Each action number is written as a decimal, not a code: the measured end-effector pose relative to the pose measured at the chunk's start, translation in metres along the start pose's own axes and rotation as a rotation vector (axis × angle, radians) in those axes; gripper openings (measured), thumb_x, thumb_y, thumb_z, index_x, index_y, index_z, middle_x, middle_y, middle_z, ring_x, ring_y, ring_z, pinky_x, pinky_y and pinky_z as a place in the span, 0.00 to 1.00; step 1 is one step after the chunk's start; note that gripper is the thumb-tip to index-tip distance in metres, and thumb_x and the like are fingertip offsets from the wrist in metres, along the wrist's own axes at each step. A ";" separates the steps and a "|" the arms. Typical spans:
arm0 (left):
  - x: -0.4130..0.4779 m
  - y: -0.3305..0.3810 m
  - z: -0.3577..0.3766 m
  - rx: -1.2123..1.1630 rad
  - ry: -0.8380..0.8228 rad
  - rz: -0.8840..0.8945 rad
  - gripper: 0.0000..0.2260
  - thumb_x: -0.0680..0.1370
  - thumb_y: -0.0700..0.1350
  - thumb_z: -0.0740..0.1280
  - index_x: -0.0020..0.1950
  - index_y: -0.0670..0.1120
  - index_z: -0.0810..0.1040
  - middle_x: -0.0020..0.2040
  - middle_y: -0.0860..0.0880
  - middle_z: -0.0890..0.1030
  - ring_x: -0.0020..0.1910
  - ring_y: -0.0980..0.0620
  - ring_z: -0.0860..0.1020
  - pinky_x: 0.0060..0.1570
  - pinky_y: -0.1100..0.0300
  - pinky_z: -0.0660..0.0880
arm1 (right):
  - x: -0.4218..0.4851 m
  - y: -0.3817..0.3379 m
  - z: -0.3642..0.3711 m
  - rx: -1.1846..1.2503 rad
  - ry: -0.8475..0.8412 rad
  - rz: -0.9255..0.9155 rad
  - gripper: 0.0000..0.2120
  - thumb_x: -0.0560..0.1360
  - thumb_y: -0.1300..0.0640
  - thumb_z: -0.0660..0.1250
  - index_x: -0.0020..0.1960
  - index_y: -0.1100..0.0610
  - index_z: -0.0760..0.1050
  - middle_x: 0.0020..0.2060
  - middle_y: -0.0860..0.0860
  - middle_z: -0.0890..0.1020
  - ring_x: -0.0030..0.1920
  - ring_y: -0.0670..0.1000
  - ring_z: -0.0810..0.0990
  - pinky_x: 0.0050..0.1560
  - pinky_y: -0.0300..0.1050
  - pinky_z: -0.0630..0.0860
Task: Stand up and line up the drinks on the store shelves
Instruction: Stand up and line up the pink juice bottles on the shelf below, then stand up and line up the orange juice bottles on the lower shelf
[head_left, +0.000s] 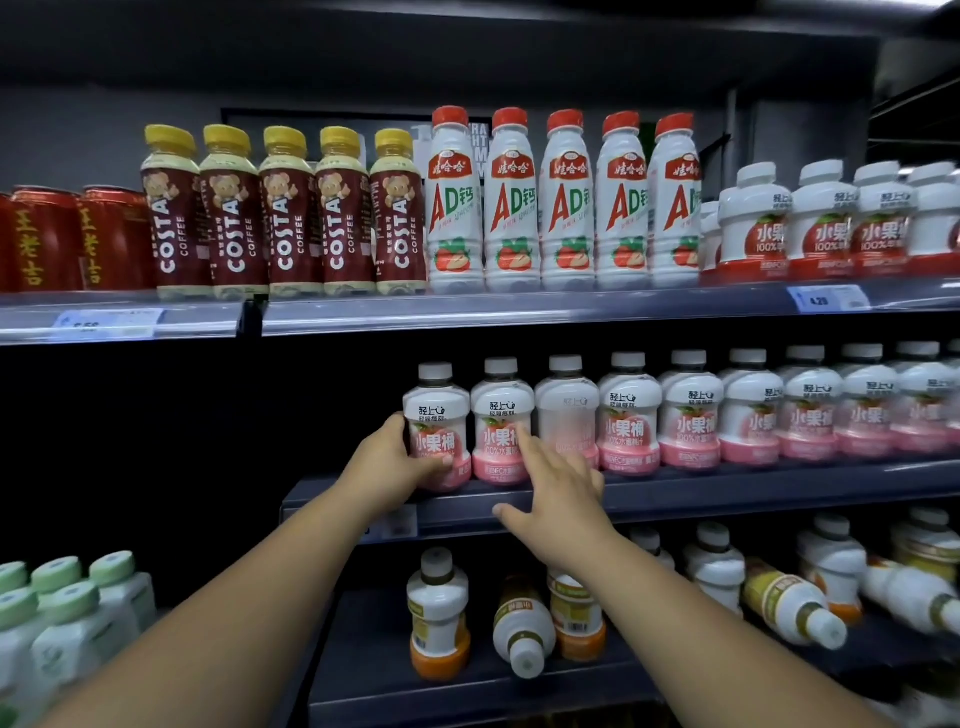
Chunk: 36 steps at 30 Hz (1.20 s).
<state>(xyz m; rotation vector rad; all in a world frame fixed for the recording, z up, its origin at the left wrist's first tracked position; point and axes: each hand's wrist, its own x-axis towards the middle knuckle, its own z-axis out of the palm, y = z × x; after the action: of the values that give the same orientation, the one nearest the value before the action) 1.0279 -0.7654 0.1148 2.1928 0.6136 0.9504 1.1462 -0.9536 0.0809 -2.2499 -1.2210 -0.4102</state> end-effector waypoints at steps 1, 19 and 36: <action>-0.003 0.002 0.001 0.036 0.018 0.004 0.22 0.69 0.48 0.79 0.58 0.51 0.74 0.53 0.53 0.82 0.52 0.53 0.80 0.55 0.56 0.76 | -0.001 0.001 0.000 0.016 0.008 -0.011 0.45 0.76 0.36 0.64 0.80 0.41 0.38 0.80 0.43 0.55 0.75 0.54 0.55 0.74 0.55 0.51; -0.095 0.051 0.065 0.435 0.143 0.056 0.41 0.72 0.58 0.74 0.79 0.52 0.58 0.76 0.49 0.62 0.74 0.45 0.63 0.71 0.50 0.64 | -0.041 0.064 -0.041 0.173 -0.089 -0.081 0.39 0.78 0.37 0.62 0.81 0.41 0.44 0.80 0.44 0.52 0.79 0.51 0.49 0.76 0.55 0.49; -0.123 0.139 0.180 0.226 -0.232 0.300 0.35 0.76 0.54 0.71 0.79 0.55 0.58 0.77 0.52 0.61 0.75 0.50 0.60 0.71 0.54 0.63 | -0.132 0.163 -0.134 0.075 -0.029 0.263 0.38 0.79 0.41 0.63 0.81 0.41 0.45 0.80 0.45 0.51 0.79 0.54 0.50 0.76 0.57 0.55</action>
<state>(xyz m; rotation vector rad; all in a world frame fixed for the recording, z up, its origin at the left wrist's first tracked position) 1.1099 -1.0062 0.0664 2.6035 0.2989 0.7843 1.2101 -1.1937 0.0721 -2.3178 -0.9214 -0.2275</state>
